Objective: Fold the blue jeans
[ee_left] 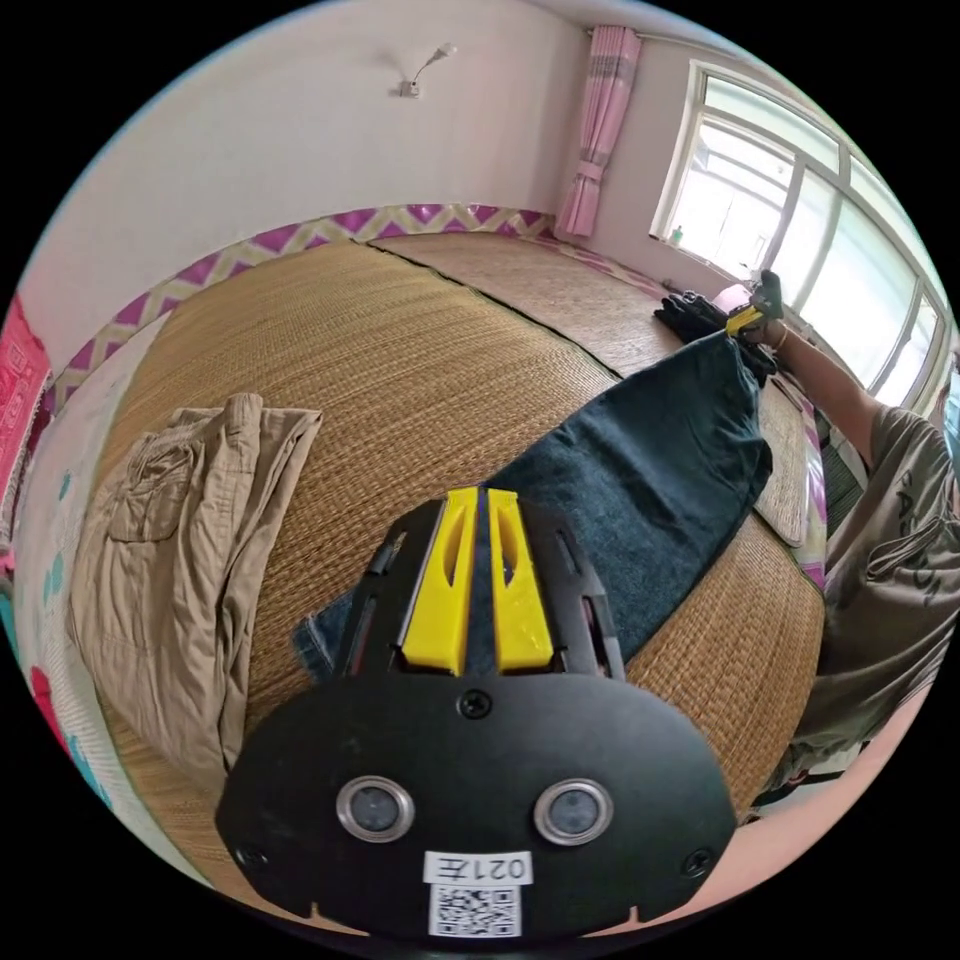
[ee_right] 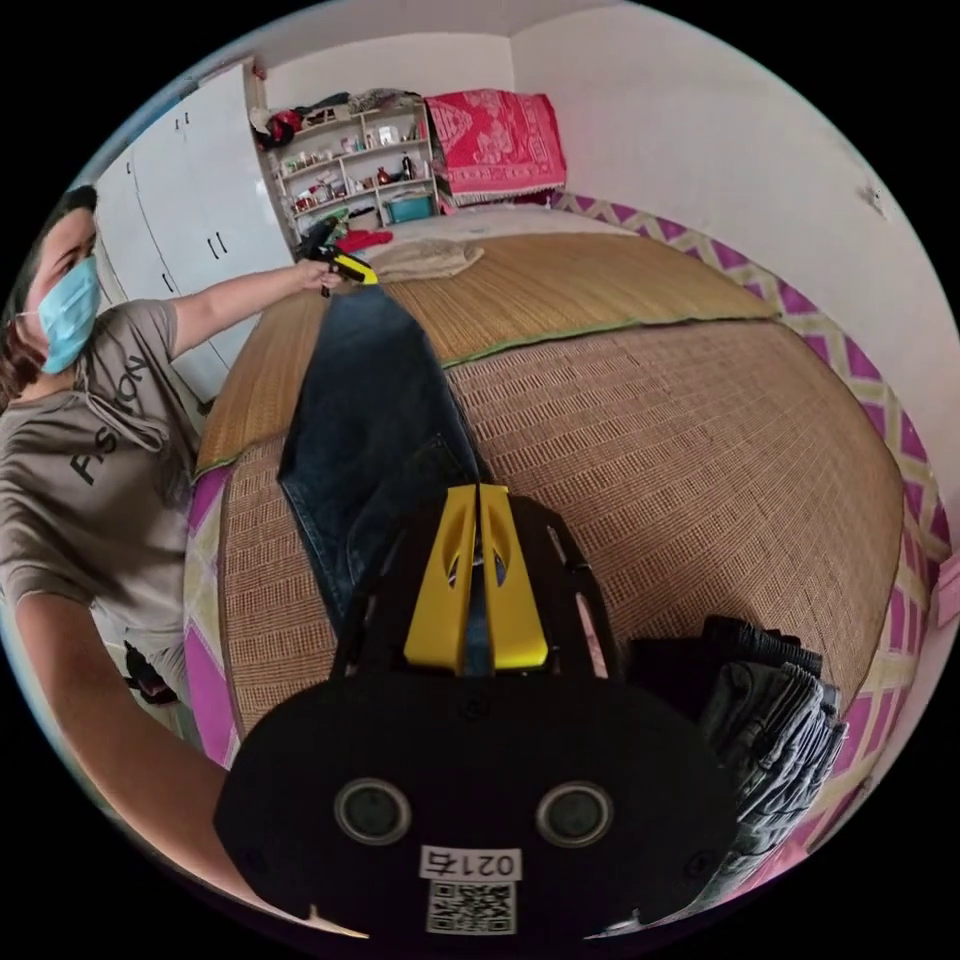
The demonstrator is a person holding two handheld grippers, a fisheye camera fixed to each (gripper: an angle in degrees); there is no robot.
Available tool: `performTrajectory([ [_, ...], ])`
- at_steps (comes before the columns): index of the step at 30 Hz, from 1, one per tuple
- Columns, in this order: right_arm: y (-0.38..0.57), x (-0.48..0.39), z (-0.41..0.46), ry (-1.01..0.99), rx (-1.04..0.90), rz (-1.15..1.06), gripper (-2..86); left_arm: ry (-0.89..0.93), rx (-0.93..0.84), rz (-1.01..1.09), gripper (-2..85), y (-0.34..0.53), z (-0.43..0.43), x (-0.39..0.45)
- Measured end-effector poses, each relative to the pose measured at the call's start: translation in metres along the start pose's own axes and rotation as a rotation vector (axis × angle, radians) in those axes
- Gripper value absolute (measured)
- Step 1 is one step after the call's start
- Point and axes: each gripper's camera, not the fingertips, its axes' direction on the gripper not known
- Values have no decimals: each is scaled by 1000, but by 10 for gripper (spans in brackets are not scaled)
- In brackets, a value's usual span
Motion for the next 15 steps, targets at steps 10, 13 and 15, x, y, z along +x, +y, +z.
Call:
performTrajectory([
  [10,13,-53,-74,13,14,-90,-10,88,-163,117,55,-72,41,28],
  [13,16,-67,-90,26,0,-103,-10,27,-137,150,0,-74,20,37],
  [15,21,-77,-102,31,0,-105,-10,45,-75,137,-6,-70,-7,35],
])
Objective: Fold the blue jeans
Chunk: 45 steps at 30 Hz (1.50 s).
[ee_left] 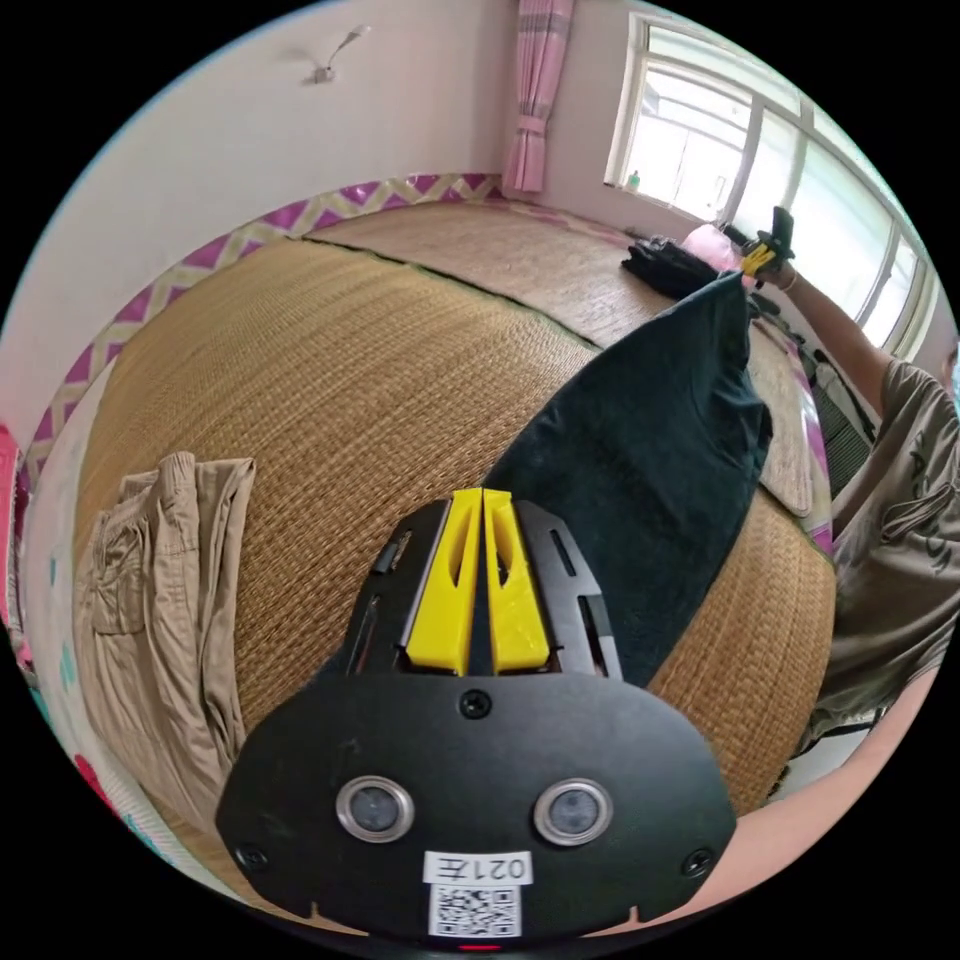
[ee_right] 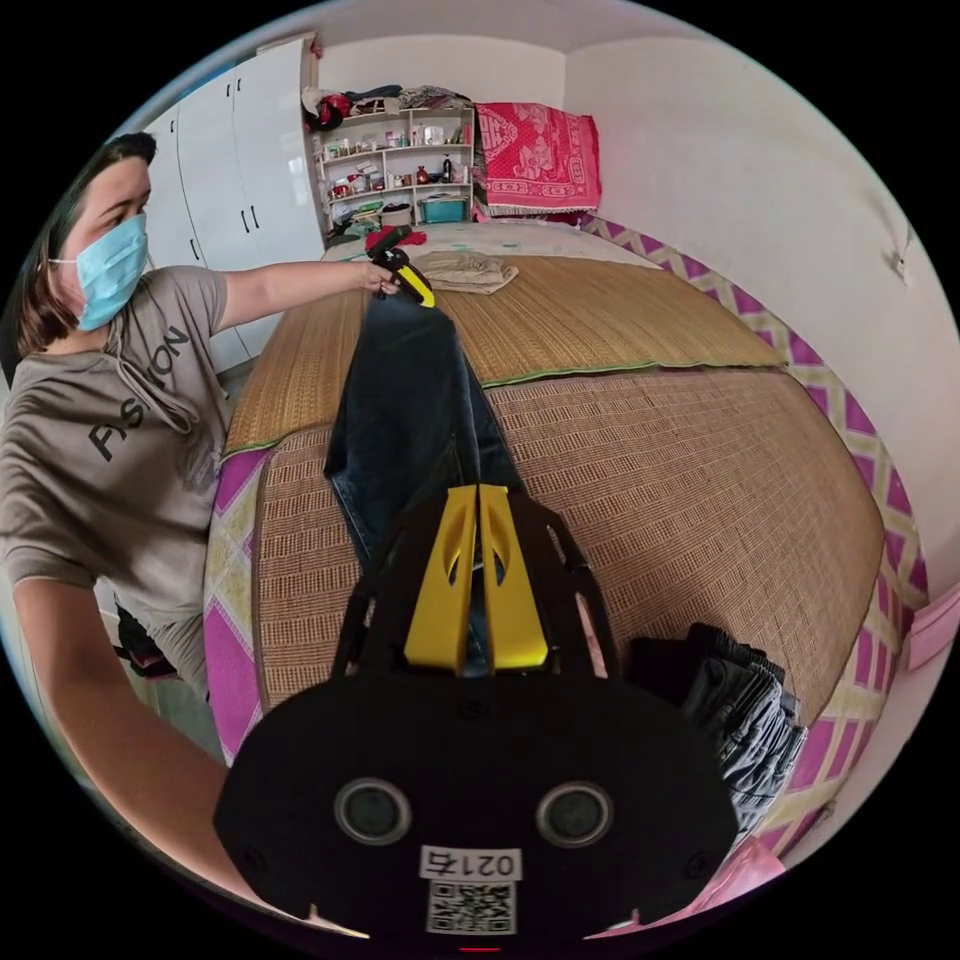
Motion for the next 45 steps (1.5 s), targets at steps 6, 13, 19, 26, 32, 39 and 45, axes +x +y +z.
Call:
performTrajectory([
  [6,19,-39,-45,6,21,-5,-10,46,145,86,-10,38,-127,49],
  [13,93,-194,-96,-60,120,-63,-10,87,221,161,-10,168,-263,201],
  [19,178,-302,-36,-145,46,113,-10,195,222,-96,-10,288,-236,241],
  [26,203,-335,-19,-114,31,328,-4,323,514,-476,-9,415,-252,188],
  [32,158,-341,-83,-57,160,301,-6,93,505,-356,-9,365,-308,191],
  [39,95,-286,-16,216,-146,471,-8,338,54,-597,-9,225,-189,126],
  [45,107,-323,-31,174,-195,563,-8,467,60,-630,-9,268,-213,133],
])
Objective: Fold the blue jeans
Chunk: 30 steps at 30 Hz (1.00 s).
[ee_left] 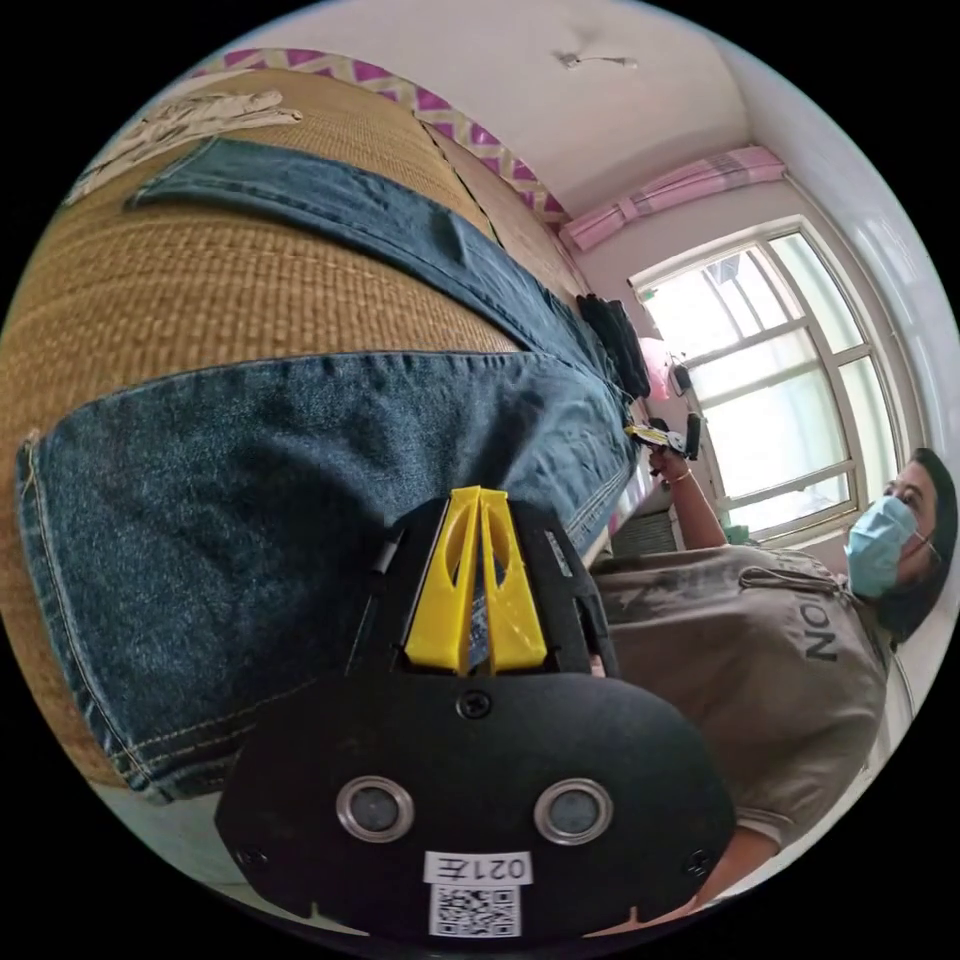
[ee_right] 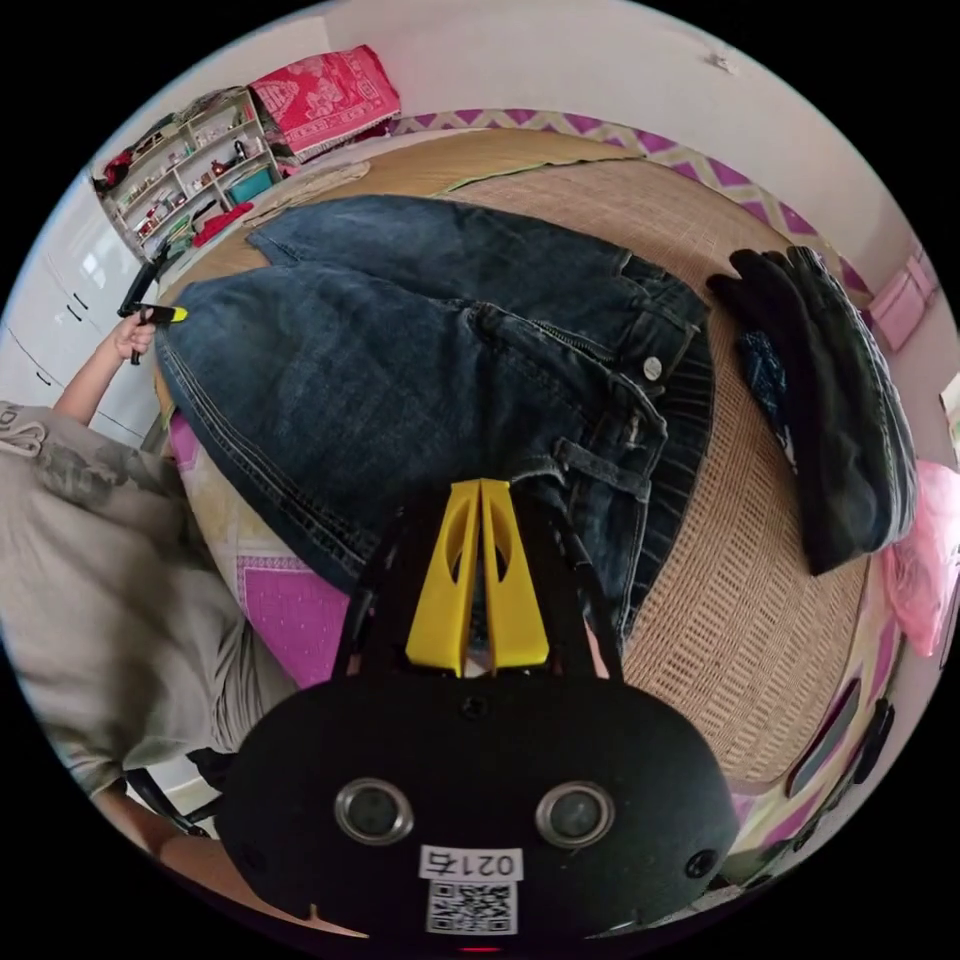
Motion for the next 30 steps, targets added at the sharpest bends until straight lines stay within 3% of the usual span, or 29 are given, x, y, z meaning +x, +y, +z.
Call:
performTrajectory([
  [3,5,-10,-12,-3,12,20,-8,47,19,-40,-9,16,-11,-1],
  [5,-1,-15,-25,-2,-6,6,-8,-31,66,8,-9,19,-29,16],
  [8,5,-17,-63,-93,207,58,-8,-42,245,59,-9,26,-69,29],
  [10,5,-23,-61,-136,210,69,-8,-113,229,-25,-9,27,-74,15],
  [11,1,-34,-42,-71,96,47,-9,-156,183,-49,-9,29,-72,4],
  [13,11,-48,-34,2,99,23,-9,-67,220,-86,-9,39,-86,-9],
  [16,30,-41,-41,-82,104,113,-8,-69,229,-92,-9,48,-108,-7],
  [23,96,-42,-73,-165,294,249,-6,-162,346,-147,-9,70,-194,-17],
  [30,185,-59,-114,-107,359,387,1,22,577,-127,-9,155,-263,16],
])
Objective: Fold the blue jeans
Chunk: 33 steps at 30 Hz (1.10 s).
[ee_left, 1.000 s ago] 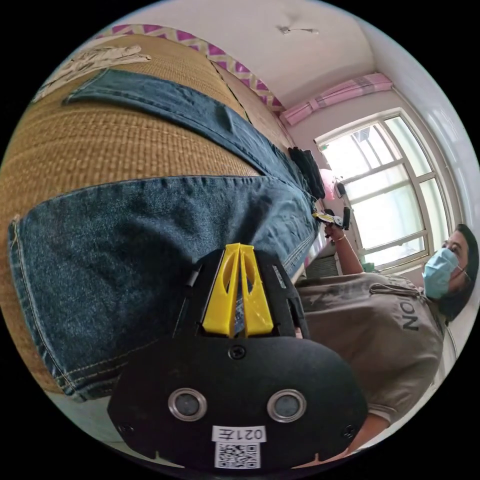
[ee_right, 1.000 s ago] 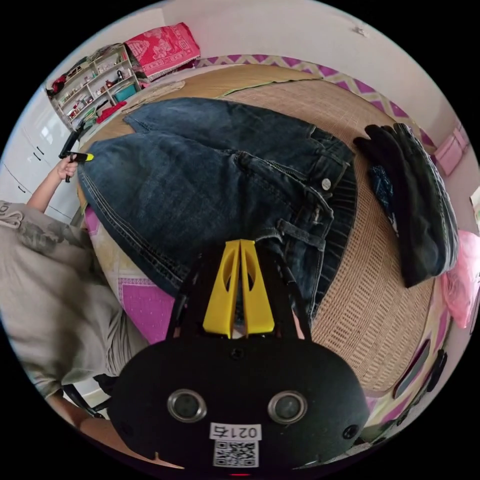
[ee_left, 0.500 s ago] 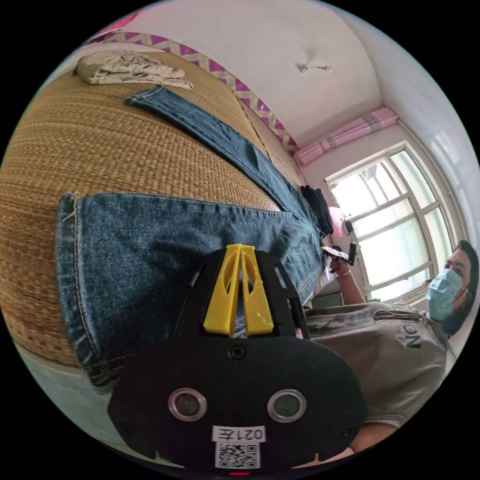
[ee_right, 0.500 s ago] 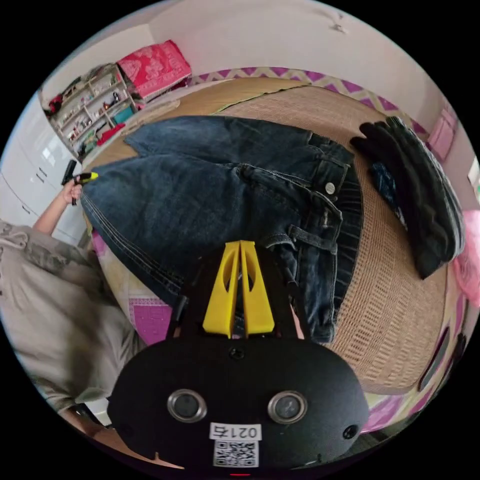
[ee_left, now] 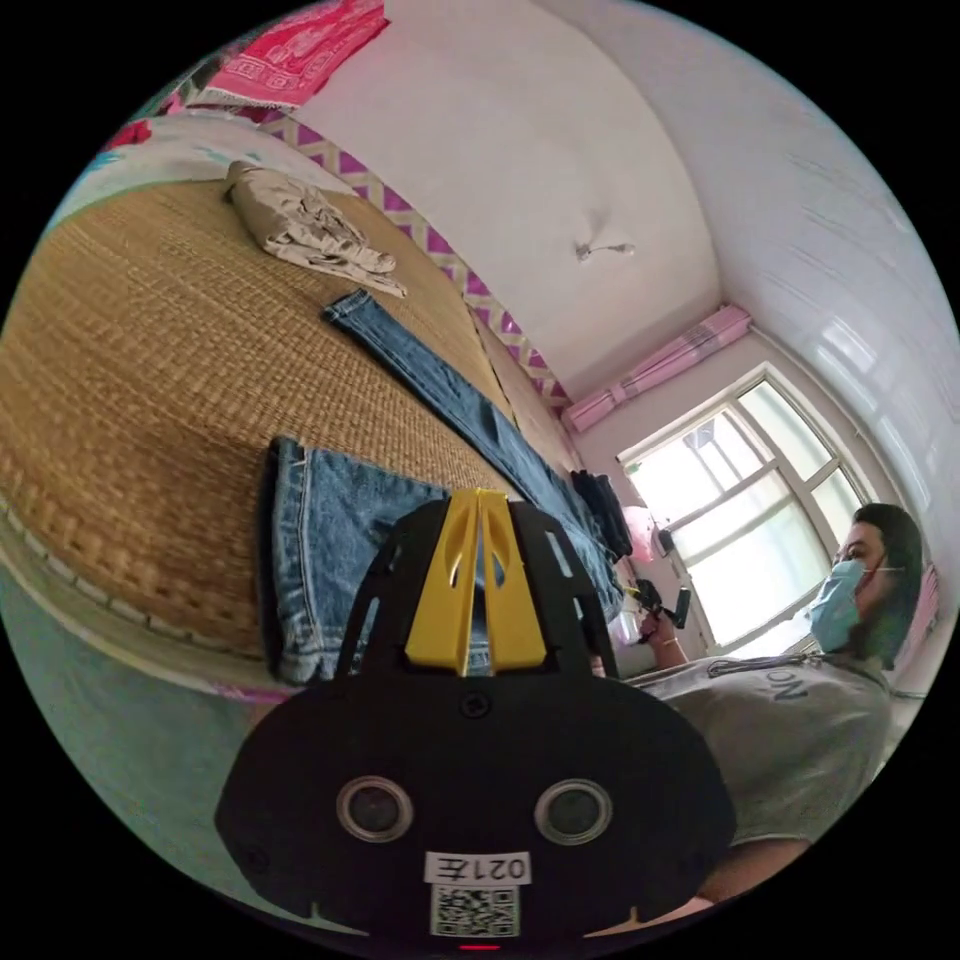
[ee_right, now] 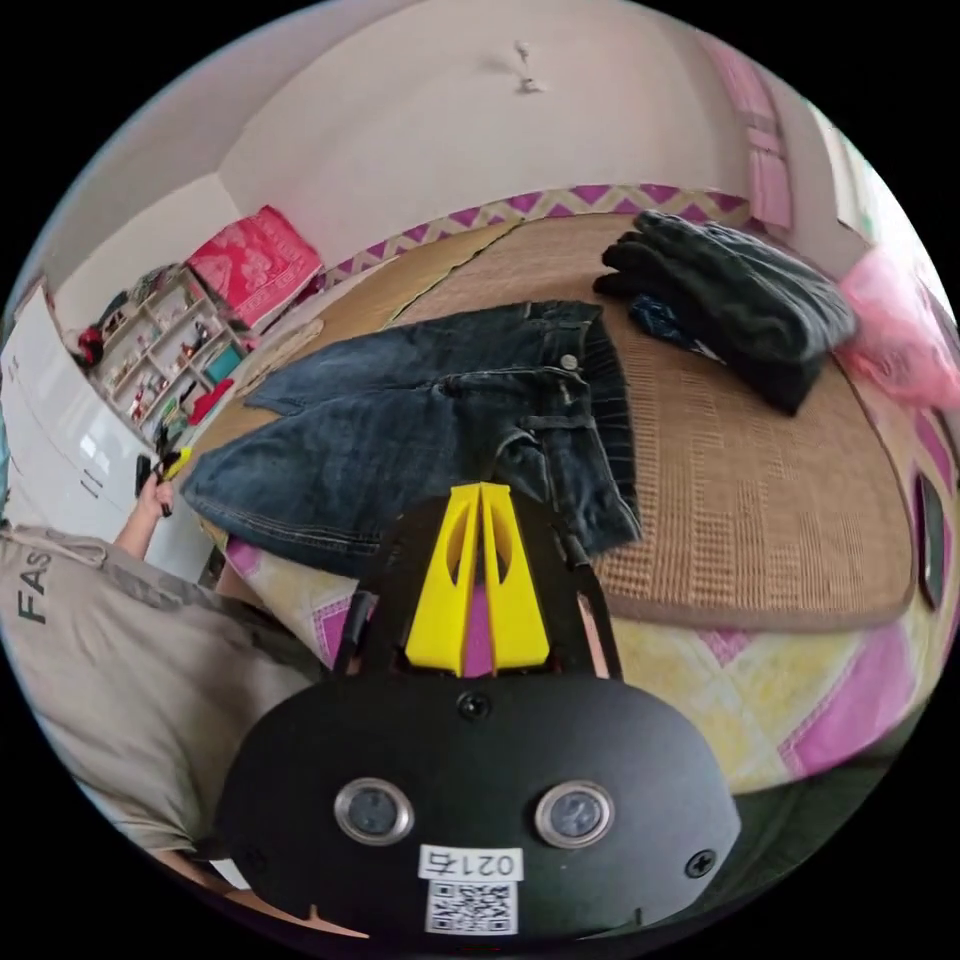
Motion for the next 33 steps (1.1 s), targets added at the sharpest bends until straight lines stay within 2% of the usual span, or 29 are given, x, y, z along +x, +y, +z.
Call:
performTrajectory([
  [4,50,35,-39,-8,103,206,29,11,117,-18,-8,61,-51,18],
  [7,84,64,-47,-83,135,348,72,-92,172,-33,-1,99,-78,34],
  [12,139,96,-20,-317,188,596,90,-140,250,-196,63,143,-113,32],
  [15,164,105,-9,-365,238,693,80,-136,300,-299,84,164,-135,28],
  [23,187,110,-4,-418,248,745,86,-90,348,-445,102,205,-175,30],
  [33,204,112,18,-441,239,758,65,-11,320,-464,100,215,-155,24],
])
